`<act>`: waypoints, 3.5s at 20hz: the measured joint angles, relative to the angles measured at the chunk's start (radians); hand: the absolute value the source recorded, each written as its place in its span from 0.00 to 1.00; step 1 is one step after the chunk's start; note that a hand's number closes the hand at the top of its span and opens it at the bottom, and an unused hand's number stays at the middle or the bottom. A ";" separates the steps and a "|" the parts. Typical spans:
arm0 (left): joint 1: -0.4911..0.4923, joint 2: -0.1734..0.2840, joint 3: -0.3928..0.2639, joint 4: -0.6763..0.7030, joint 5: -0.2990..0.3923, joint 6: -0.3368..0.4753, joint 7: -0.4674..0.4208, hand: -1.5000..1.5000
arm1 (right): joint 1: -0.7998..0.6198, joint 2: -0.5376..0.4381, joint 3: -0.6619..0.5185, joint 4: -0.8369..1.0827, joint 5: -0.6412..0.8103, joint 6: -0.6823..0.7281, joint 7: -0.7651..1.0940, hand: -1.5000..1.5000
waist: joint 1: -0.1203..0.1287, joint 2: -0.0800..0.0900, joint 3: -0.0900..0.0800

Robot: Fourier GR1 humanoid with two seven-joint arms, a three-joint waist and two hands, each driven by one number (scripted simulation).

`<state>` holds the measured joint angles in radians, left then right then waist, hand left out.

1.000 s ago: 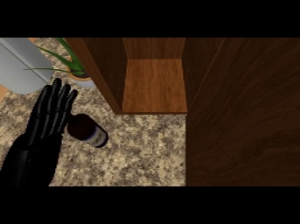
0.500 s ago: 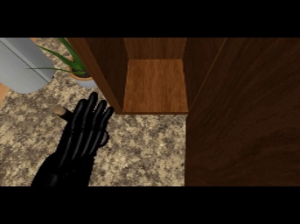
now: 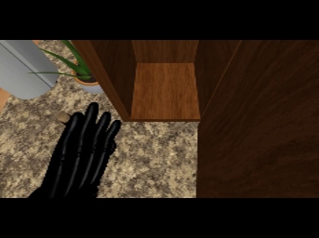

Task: Pick up the wine, place it into the cabinet and close the cabinet

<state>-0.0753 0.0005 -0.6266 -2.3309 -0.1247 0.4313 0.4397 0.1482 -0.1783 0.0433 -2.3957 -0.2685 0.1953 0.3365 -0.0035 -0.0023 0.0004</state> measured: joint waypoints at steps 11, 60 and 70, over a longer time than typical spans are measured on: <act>-0.029 0.013 0.059 -0.070 -0.050 0.038 0.129 0.00 | -0.083 0.021 0.021 -0.006 0.009 -0.051 0.092 0.00 | 0.000 0.000 0.000; 0.157 0.076 0.681 0.467 0.394 -0.417 -0.347 0.00 | -0.220 0.013 -0.025 -0.032 0.045 -0.098 0.251 0.00 | -0.005 0.001 -0.001; 0.155 0.080 0.716 0.646 0.395 -0.496 -0.482 0.00 | -0.230 0.017 -0.035 -0.036 0.046 -0.094 0.267 0.00 | -0.005 0.000 -0.001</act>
<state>0.0799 0.0802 0.0897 -1.6844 0.2698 -0.0651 -0.0423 -0.0821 -0.1610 0.0083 -2.4312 -0.2224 0.1012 0.6035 -0.0082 -0.0018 -0.0003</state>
